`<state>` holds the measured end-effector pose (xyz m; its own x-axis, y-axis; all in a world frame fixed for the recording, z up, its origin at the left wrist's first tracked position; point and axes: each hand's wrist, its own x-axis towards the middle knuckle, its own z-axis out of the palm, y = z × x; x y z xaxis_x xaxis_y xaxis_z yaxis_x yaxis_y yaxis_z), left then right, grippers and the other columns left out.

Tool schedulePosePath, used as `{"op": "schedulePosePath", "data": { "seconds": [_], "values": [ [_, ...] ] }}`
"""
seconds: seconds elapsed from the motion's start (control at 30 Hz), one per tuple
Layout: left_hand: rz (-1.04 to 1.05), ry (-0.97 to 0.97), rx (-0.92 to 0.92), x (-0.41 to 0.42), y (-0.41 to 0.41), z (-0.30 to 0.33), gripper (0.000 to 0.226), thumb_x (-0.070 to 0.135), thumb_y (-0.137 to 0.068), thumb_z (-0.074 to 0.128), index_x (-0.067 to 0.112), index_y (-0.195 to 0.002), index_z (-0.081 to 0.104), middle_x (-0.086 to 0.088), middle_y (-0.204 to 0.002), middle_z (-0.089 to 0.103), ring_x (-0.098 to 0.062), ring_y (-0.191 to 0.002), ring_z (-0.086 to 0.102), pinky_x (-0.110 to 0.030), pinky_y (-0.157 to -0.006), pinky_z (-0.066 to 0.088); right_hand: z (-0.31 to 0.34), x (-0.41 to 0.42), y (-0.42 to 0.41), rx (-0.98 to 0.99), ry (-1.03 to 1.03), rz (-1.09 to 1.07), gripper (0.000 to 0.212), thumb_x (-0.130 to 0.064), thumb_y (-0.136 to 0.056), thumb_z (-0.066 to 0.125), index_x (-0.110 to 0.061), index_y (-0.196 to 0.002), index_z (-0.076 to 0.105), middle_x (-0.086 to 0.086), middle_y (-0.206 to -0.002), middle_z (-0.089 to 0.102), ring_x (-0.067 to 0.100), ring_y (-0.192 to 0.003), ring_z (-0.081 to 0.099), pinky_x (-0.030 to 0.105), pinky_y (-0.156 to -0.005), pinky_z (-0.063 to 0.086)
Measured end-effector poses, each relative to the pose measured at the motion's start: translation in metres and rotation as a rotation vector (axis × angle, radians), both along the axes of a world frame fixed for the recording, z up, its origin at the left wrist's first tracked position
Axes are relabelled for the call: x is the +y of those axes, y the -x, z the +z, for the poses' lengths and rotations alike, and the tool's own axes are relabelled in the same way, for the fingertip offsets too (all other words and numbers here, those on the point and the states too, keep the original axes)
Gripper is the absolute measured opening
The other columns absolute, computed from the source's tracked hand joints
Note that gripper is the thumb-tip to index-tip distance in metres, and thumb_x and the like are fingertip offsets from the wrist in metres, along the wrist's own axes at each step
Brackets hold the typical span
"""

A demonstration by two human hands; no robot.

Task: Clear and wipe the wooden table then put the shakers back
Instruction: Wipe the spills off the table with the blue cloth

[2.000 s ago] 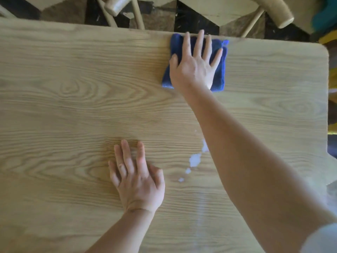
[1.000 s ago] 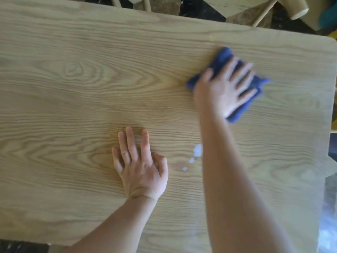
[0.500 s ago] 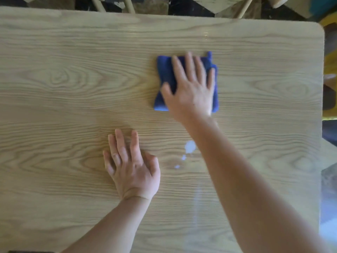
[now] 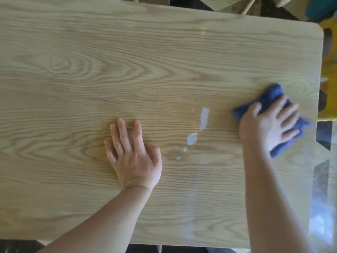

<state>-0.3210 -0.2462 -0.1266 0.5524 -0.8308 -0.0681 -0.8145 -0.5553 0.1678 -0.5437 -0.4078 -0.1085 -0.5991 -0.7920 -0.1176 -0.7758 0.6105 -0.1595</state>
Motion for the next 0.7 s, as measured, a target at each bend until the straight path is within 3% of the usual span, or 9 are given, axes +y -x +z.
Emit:
{"op": "schedulePosePath", "data": {
  "seconds": [0.23, 0.4, 0.5, 0.7],
  "values": [
    [0.025, -0.006, 0.033, 0.0, 0.001, 0.001, 0.07, 0.038, -0.086, 0.038, 0.025, -0.154, 0.028, -0.01, -0.168, 0.013, -0.029, -0.157, 0.005, -0.056, -0.124, 0.008, -0.001, 0.007, -0.169, -0.083, 0.038, 0.652, 0.073, -0.051, -0.094, 0.038, -0.022, -0.159, 0.022, 0.011, -0.168, 0.011, 0.03, -0.155, 0.006, 0.059, -0.121, -0.001],
    [0.021, 0.019, 0.018, 0.001, 0.0, -0.002, 0.07, 0.036, -0.085, 0.04, 0.025, -0.153, 0.029, -0.008, -0.168, 0.012, -0.028, -0.157, 0.006, -0.055, -0.124, 0.007, -0.005, 0.003, -0.167, -0.144, 0.064, 0.873, 0.068, -0.051, -0.095, 0.039, -0.028, -0.157, 0.028, 0.004, -0.167, 0.018, 0.023, -0.155, 0.011, 0.054, -0.123, 0.001],
    [0.022, 0.023, 0.009, 0.001, 0.0, -0.002, 0.071, 0.034, -0.083, 0.043, 0.024, -0.152, 0.03, -0.008, -0.168, 0.012, -0.03, -0.157, 0.007, -0.056, -0.124, 0.009, -0.002, 0.003, -0.126, -0.144, 0.088, 0.856, 0.066, -0.051, -0.092, 0.042, -0.031, -0.155, 0.035, 0.0, -0.166, 0.024, 0.02, -0.153, 0.018, 0.052, -0.124, 0.005],
    [0.018, 0.018, 0.009, -0.001, 0.001, 0.001, 0.07, 0.035, -0.083, 0.041, 0.021, -0.151, 0.033, -0.012, -0.168, 0.016, -0.033, -0.156, 0.011, -0.056, -0.124, 0.009, 0.004, 0.037, 0.015, -0.032, 0.017, 0.494, 0.071, -0.054, -0.09, 0.04, -0.032, -0.157, 0.028, 0.0, -0.167, 0.019, 0.022, -0.154, 0.015, 0.054, -0.124, 0.007]
  ]
}}
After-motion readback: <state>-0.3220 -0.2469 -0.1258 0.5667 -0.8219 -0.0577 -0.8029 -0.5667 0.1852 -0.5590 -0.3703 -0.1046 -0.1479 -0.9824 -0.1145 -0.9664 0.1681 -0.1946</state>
